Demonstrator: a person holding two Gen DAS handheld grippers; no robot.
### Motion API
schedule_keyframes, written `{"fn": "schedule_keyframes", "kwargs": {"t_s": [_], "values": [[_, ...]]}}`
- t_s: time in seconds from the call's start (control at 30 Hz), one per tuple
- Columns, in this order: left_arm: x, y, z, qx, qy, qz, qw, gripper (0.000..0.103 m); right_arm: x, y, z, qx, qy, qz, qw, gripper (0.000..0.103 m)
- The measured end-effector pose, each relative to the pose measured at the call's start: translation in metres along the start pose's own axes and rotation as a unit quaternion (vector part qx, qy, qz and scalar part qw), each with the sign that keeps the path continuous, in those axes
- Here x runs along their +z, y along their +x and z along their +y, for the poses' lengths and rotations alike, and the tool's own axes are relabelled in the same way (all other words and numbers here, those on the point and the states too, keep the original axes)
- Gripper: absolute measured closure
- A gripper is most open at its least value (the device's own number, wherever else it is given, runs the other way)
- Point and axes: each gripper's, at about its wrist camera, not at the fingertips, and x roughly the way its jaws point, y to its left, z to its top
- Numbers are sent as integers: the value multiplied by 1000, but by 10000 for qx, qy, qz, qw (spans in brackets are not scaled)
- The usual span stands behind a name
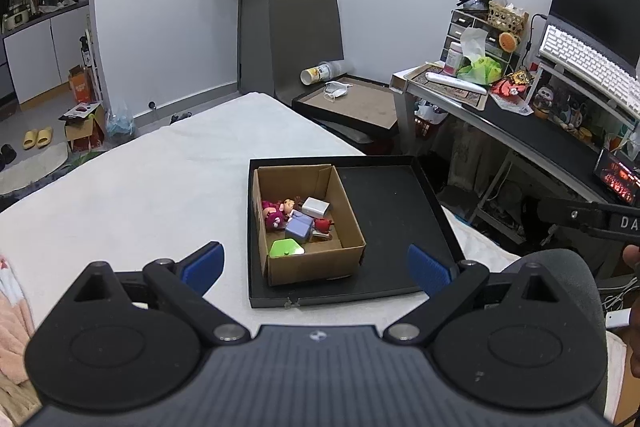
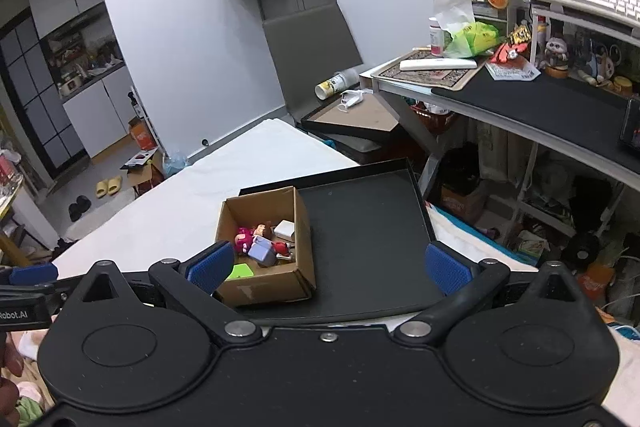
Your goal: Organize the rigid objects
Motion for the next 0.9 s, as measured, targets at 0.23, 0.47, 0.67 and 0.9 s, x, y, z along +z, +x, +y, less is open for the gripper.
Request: {"fn": "schedule_keyframes", "kwargs": {"t_s": [0.23,0.47,0.67,0.9], "values": [[-5,-9,-3,19,22,-50,10000,6,-3,-8,2,-2,-46,-52,10000,0],[-3,-18,-8,-34,101,-177,9998,6,-3,-12,4,-18,-105,-119,9999,0],[-4,-21,-9,-53,110,-204,9997,6,-4,-13,6,-69,-158,-135,9998,0],[-3,-24,-6,-33,47,-248,9997,5,-5,-13,8,-80,-166,-135,9997,0]]}}
